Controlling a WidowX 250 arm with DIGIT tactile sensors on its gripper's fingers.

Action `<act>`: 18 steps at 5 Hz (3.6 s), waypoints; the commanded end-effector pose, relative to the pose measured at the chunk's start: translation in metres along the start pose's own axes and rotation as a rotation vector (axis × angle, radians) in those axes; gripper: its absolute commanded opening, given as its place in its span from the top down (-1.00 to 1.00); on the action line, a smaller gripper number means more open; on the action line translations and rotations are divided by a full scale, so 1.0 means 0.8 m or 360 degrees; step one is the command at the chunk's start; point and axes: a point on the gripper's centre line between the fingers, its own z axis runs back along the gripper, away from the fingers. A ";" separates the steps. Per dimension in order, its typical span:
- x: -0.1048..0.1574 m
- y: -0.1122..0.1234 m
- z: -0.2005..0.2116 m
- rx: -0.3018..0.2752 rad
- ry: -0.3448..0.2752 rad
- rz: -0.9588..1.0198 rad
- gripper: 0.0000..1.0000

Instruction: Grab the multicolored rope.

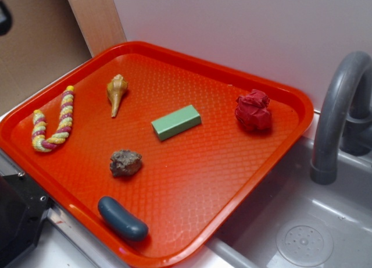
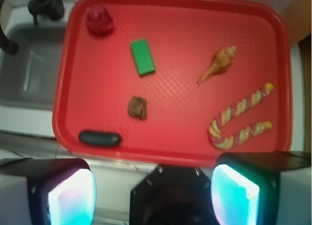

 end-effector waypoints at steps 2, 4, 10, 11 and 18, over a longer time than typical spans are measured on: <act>0.081 0.116 -0.043 0.0258 -0.0465 0.0814 -1.00; 0.068 0.173 -0.104 0.0325 -0.0437 0.0840 -1.00; 0.050 0.207 -0.251 0.0367 -0.0191 0.0635 -1.00; 0.049 0.196 -0.258 0.0284 -0.0205 0.0544 1.00; 0.101 0.033 -0.088 0.0398 -0.0023 -0.0139 1.00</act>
